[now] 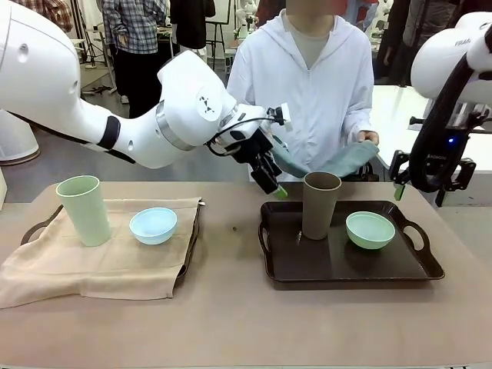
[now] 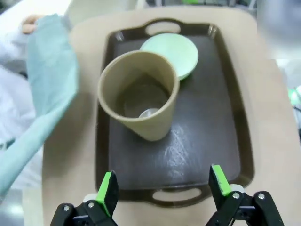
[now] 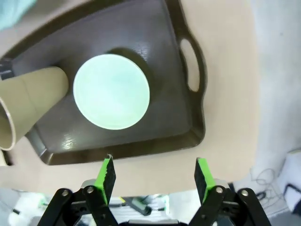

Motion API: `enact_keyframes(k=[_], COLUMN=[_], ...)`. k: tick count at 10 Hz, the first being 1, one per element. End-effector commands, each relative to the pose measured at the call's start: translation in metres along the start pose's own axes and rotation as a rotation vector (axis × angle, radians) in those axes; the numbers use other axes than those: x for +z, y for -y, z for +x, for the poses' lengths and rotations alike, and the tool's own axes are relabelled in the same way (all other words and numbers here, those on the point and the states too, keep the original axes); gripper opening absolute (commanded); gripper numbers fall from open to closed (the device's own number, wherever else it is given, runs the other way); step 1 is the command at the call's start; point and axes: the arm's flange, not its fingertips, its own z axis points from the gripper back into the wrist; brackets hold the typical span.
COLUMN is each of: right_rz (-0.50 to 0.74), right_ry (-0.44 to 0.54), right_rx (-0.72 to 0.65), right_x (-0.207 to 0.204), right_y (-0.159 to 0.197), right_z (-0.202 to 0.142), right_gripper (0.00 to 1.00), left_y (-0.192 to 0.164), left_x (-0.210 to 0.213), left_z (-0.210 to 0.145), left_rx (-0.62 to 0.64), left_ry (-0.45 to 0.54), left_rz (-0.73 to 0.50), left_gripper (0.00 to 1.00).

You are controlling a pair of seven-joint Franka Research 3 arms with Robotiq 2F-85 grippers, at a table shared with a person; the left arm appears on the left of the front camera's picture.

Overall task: Set up a tray with a mat and arrange the tableware.
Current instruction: Pick up the Picnic Bowl and Reusable plastic cup from the Handle tray in front of the human's position and hold them in the air.

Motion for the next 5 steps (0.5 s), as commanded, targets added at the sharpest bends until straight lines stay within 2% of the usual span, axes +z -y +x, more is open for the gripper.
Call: enact_keyframes(k=[1, 5], right_rz=[-0.016, 0.017], right_ry=[0.032, 0.026], right_rx=[0.139, 0.201], right_x=[-0.021, -0.046], right_y=[-0.001, 0.007], right_z=[0.013, 0.034], right_gripper=[0.87, 0.87], left_y=[-0.008, -0.026], left_x=[-0.008, -0.041], left_z=[-0.023, -0.037], left_rx=[-0.153, -0.293], left_ry=[0.058, 0.183], left_rz=[-0.153, -0.339], left_gripper=[1.00, 1.00])
